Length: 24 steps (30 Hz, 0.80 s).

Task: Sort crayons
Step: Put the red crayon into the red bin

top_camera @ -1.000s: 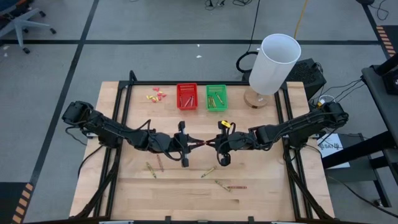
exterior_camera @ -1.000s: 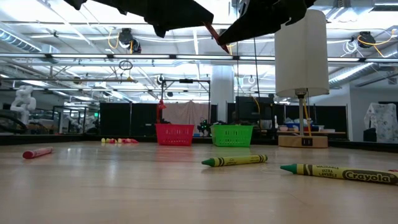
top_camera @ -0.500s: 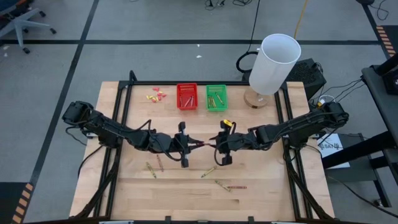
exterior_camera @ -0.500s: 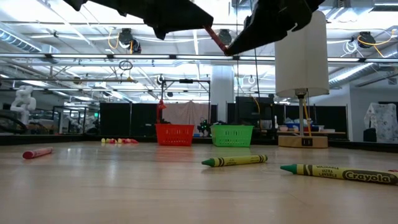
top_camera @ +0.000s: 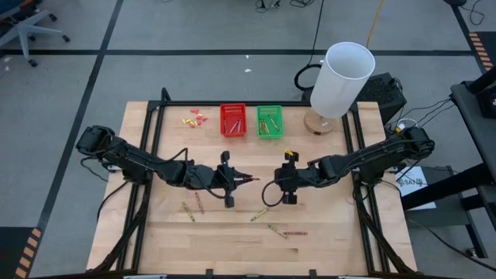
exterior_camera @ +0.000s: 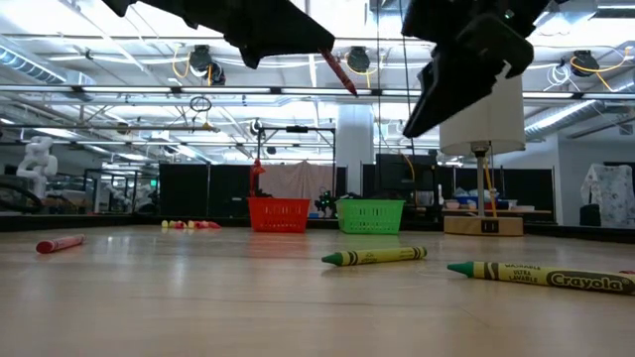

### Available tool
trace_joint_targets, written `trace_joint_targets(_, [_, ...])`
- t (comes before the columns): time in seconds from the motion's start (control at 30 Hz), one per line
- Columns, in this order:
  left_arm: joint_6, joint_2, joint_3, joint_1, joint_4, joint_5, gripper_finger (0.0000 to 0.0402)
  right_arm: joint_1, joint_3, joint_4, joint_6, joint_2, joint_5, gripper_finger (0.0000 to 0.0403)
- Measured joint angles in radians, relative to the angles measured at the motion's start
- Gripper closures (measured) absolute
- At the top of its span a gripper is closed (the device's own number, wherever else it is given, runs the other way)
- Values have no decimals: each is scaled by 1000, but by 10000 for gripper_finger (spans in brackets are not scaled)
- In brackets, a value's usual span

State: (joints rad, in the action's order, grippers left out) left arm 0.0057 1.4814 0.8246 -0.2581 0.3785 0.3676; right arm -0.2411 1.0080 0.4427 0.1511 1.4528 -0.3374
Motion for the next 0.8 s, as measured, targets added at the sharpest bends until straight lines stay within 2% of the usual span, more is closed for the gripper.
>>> trace_joint_targets(0.27, [-188,-124,0,48,-272,35,381,-27,-81,-37,39,0,-1,266])
trace_joint_targets(0.5, [-283,-199,0,91,-438,97,381,-30,-150,-164,40,0,-4,266])
trace_joint_targets(0.8, [-465,-204,0,189,-582,158,381,-29,-198,-327,-41,0,-8,266])
